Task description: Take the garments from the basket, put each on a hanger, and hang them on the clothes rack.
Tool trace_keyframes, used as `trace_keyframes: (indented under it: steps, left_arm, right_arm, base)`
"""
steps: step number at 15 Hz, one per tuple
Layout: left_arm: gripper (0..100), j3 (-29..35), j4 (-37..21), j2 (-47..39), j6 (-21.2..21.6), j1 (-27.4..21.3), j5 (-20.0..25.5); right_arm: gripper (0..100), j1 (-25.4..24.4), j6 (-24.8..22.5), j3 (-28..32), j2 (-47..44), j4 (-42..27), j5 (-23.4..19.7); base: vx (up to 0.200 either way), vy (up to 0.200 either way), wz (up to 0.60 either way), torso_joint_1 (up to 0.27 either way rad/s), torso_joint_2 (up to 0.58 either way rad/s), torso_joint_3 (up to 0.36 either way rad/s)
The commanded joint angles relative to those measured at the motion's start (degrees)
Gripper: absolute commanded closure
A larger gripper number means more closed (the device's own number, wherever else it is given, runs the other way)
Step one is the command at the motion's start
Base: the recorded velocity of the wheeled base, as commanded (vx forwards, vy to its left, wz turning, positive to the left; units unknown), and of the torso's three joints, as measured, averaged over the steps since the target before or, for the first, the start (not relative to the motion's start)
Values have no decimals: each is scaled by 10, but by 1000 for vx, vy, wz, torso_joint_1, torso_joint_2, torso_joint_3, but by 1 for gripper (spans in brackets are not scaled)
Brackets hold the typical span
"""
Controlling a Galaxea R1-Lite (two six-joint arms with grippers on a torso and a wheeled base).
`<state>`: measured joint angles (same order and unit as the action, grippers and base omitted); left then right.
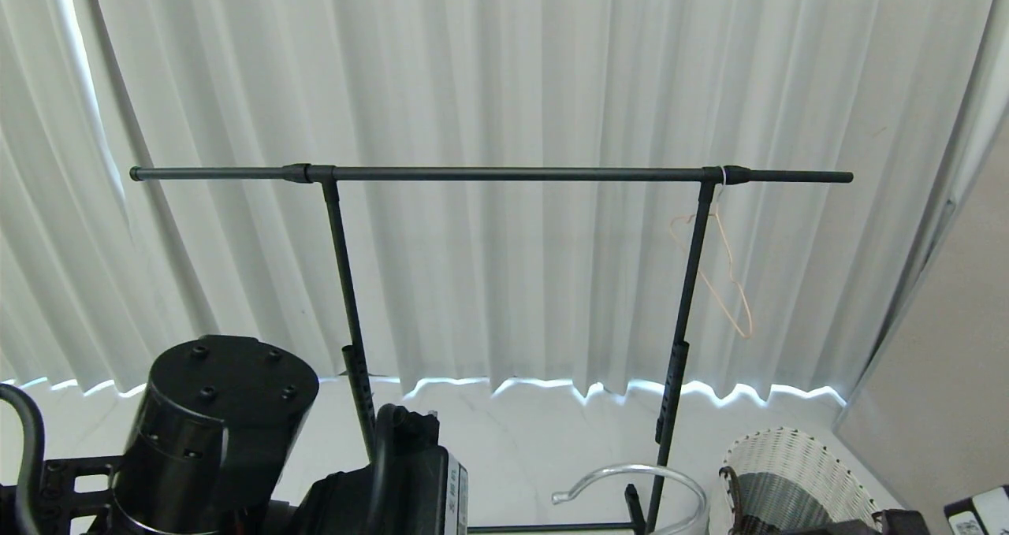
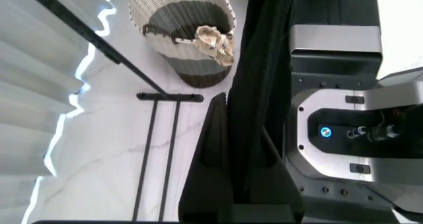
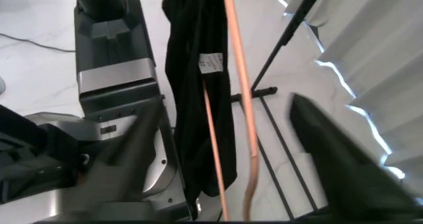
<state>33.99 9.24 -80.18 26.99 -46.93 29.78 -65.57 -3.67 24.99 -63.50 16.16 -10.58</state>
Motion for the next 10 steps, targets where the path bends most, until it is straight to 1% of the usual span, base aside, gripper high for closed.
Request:
trace_keyframes:
  steps: [1, 3, 4, 5, 7, 8, 9, 10]
  left_arm:
    - [100, -2, 1, -4, 0, 9, -1]
    - [100, -22, 1, -3, -1, 30, -32]
    - [100, -34, 2, -1, -1, 43, -58]
    - [100, -46, 2, 7, -1, 47, -81]
    - [100, -64, 2, 18, -1, 48, -114]
    - [100, -63, 3, 19, -9, 56, -133]
    - [100, -52, 10, 19, -27, 74, -139]
    - [100, -44, 15, 19, -41, 77, -140]
  right_arm:
    - [0, 0, 0, 1, -1, -1, 0]
    - [0, 4, 0, -1, 1, -1, 25]
    - [0, 4, 0, -4, 1, -1, 49]
    - [0, 4, 1, -12, 1, -1, 59]
    - [0, 4, 1, -17, 0, -1, 59]
    - [0, 4, 1, -18, -1, -1, 59]
    - [0, 4, 1, -21, -3, -2, 58]
    - [0, 4, 1, -24, -5, -3, 58]
  base:
    - [0, 0, 0, 0, 0, 0]
    - [0, 0, 0, 0, 0, 0]
    - [0, 0, 0, 0, 0, 0]
    - [0, 0, 0, 0, 0, 0]
    - [0, 0, 0, 0, 0, 0]
    - [0, 0, 0, 0, 0, 0]
    - [0, 0, 0, 0, 0, 0]
    - [0, 0, 0, 0, 0, 0]
